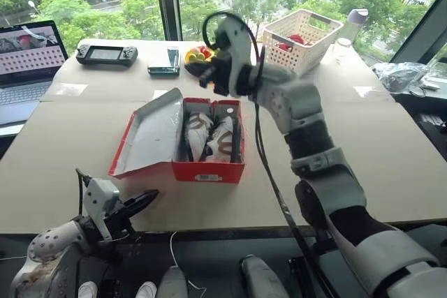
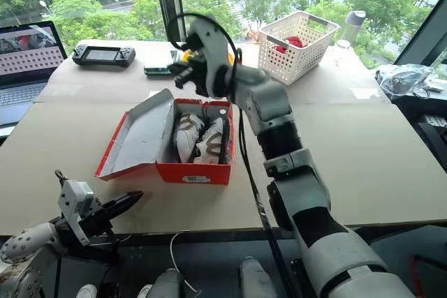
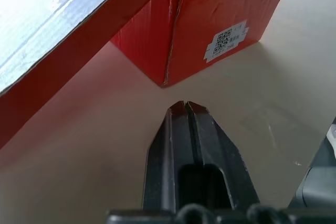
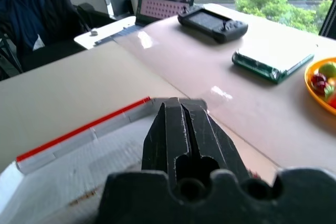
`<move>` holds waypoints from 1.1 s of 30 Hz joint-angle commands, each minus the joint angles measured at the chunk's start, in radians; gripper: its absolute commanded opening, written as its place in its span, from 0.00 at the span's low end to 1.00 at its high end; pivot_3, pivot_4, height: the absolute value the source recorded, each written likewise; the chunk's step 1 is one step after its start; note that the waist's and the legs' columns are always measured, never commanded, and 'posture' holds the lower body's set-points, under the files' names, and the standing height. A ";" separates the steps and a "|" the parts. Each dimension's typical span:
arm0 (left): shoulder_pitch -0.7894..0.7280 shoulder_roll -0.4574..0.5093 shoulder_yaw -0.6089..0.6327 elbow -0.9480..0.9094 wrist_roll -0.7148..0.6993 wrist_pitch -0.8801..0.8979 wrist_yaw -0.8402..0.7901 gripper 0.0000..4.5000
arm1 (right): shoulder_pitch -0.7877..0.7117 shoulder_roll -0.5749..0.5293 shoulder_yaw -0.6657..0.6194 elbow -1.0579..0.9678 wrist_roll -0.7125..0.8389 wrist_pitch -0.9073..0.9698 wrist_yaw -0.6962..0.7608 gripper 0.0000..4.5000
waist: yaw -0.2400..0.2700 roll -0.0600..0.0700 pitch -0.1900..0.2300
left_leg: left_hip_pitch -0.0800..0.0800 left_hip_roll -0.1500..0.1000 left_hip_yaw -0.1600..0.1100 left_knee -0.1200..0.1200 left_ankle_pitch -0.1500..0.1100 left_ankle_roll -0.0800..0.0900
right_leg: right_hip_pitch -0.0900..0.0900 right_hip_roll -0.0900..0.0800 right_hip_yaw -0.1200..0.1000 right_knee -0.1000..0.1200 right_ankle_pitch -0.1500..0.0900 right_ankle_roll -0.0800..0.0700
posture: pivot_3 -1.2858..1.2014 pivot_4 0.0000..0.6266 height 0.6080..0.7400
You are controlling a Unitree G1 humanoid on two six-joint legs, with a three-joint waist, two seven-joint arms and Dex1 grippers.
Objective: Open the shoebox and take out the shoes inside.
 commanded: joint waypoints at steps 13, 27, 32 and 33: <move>-0.724 0.439 -0.071 0.692 -0.097 0.156 -0.424 0.00 | 0.137 -0.214 0.201 -0.509 -0.039 0.258 0.065 0.00 | -0.023 0.004 0.003 | 0.010 0.000 -0.005 0.001 0.002 0.003 | 0.002 0.002 -0.004 0.011 -0.007 -0.012 | 0.52 0.24 1.00; -0.937 0.342 -0.207 0.973 0.081 0.002 -0.609 0.00 | 0.042 -0.266 0.404 -0.472 -0.165 0.252 0.183 0.79 | -0.009 0.005 0.003 | -0.009 0.000 -0.007 -0.002 0.002 0.004 | -0.014 0.001 -0.009 0.017 -0.005 -0.011 | 0.52 0.24 1.00; -0.917 0.335 -0.192 0.959 0.084 0.009 -0.603 0.00 | 0.019 -0.290 0.371 -0.554 -0.149 0.326 0.204 1.00 | -0.008 0.005 0.003 | -0.009 0.000 -0.007 0.000 0.002 0.004 | -0.014 0.001 -0.009 0.018 -0.006 -0.009 | 0.52 0.24 1.00; -0.914 0.334 -0.190 0.954 0.084 0.010 -0.600 0.00 | 0.011 -0.290 0.365 -0.561 -0.148 0.340 0.201 1.00 | -0.009 0.005 0.003 | -0.009 0.000 -0.007 0.000 0.002 0.004 | -0.014 0.002 -0.009 0.018 -0.007 -0.008 | 0.52 0.24 1.00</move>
